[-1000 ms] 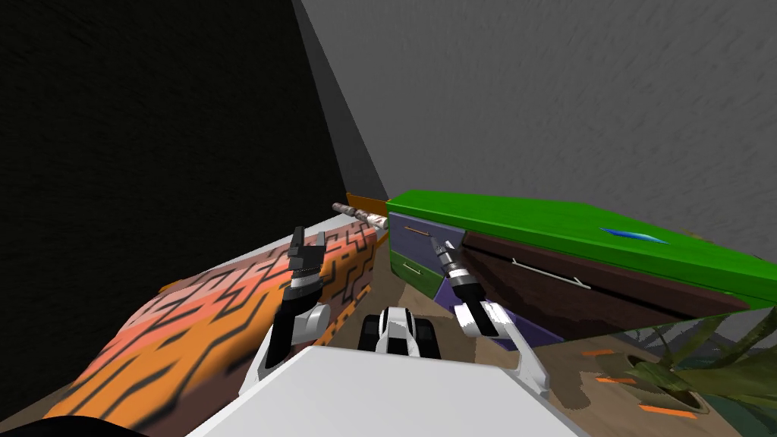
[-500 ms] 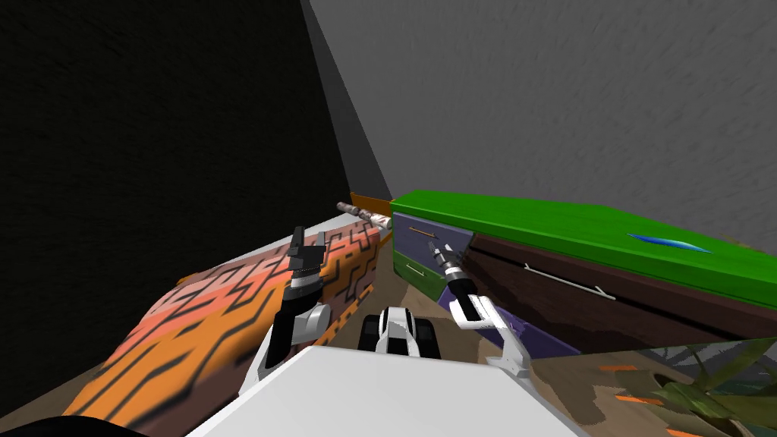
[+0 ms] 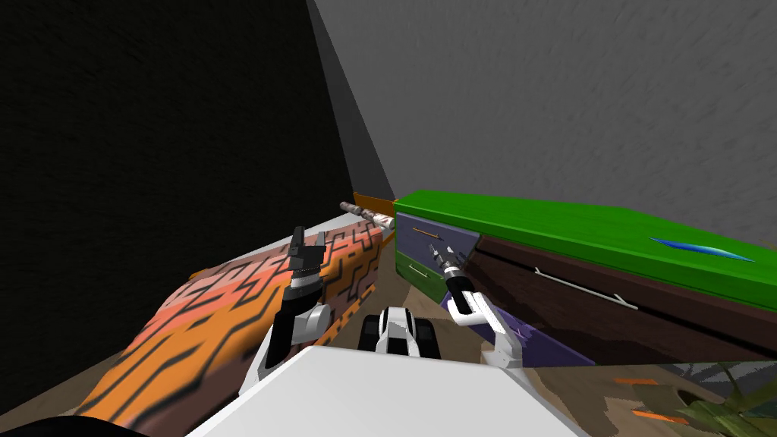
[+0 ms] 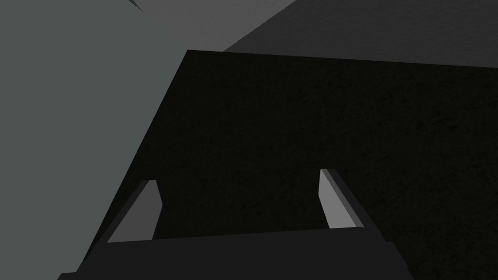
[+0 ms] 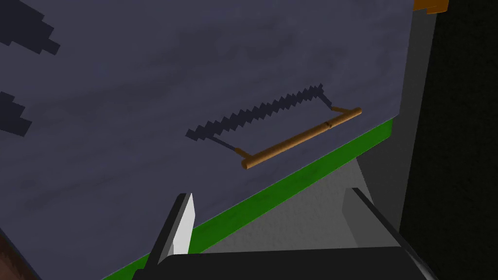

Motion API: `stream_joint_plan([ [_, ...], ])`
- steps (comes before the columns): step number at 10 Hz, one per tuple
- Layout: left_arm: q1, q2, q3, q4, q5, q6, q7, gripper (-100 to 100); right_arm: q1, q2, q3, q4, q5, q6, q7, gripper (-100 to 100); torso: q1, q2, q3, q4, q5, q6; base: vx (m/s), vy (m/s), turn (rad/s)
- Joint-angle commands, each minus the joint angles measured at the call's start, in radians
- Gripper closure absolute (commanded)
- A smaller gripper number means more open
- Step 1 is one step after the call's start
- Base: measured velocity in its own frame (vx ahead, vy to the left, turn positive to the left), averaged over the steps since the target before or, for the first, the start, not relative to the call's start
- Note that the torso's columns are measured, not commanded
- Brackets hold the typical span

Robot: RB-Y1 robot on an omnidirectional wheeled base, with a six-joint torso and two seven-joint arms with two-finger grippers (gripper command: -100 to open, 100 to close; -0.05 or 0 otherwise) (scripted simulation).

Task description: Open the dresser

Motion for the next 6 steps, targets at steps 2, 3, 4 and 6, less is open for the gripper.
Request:
stream_joint_plan([
  [2, 0.0, 0.0, 0.0, 0.0, 0.0, 0.0, 0.0, 0, -0.037, 0.02, 0.008, 0.073, 0.107, 0.095, 0.047, -100, -0.001, 0.0, 0.0, 0.0, 0.0, 0.0, 0.014, 0.026, 0.064],
  [3, 0.0, 0.0, 0.0, 0.0, 0.0, 0.0, 0.0, 0, -0.062, 0.021, 0.017, 0.111, 0.135, 0.131, 0.073, -100, -0.001, 0.001, 0.0, 0.0, 0.0, 0.0, 0.016, 0.029, 0.093],
  [4, 0.0, 0.0, 0.0, 0.0, 0.0, 0.0, 0.0, 0, -0.062, 0.021, 0.017, 0.113, 0.163, 0.154, 0.073, -100, -0.001, 0.001, 0.0, 0.0, 0.0, 0.0, 0.013, 0.025, 0.041],
  [6, 0.0, 0.0, 0.0, 0.0, 0.0, 0.0, 0.0, 0, -0.088, 0.021, 0.026, 0.154, 0.216, 0.213, 0.098, -100, -0.001, 0.0, 0.0, 0.0, 0.0, 0.0, 0.016, 0.026, 0.056],
])
